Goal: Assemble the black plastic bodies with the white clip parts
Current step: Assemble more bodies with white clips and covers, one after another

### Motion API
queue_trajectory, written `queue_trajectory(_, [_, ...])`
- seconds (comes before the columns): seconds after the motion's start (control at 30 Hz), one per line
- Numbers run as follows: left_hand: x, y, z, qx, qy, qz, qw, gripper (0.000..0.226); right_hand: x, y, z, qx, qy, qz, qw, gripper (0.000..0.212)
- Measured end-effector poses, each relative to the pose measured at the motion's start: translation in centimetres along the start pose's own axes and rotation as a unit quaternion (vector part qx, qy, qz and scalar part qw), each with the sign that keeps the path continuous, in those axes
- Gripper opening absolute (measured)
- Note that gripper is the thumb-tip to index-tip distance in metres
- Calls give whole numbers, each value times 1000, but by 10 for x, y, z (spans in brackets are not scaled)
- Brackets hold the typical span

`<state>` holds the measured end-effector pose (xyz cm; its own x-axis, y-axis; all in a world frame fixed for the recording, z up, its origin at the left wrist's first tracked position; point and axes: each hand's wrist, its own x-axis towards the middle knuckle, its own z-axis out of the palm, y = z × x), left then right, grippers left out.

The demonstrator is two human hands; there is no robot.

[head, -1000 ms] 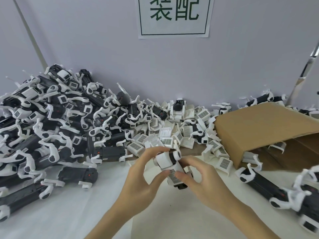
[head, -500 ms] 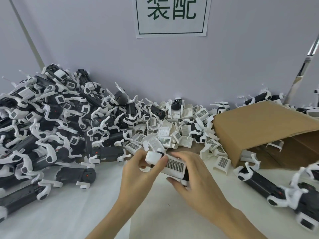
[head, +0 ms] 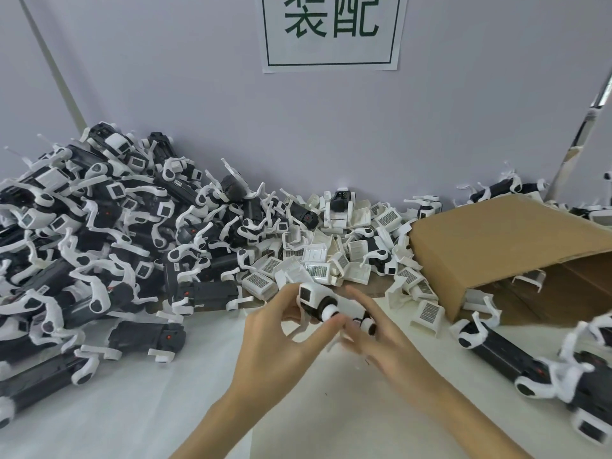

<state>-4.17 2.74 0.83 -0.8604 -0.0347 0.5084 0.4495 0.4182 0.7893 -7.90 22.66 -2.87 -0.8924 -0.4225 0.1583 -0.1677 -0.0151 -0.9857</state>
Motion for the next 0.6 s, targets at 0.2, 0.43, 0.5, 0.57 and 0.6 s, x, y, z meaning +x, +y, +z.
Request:
queue_trajectory(0.2, [4,-12,-5,-191,-87,-145,967,50,0,-15,-4,36,32,35,998,53])
queue_trajectory(0.43, [0,-41,8,-274,-8,-225,935,60,2,-35,-12,-24,60,145,987,65])
queue_trajectory(0.5, [0,-46,7,-251,23,-199,947,60,13,-49,-34,139,71,171,973,73])
queue_trajectory(0.57, [1,-51,4,-242,40,-189,951,59,25,-69,-61,380,82,83,918,74])
queue_trajectory(0.6, [2,-53,2,-232,38,-187,954,58,29,-78,-74,495,69,28,866,73])
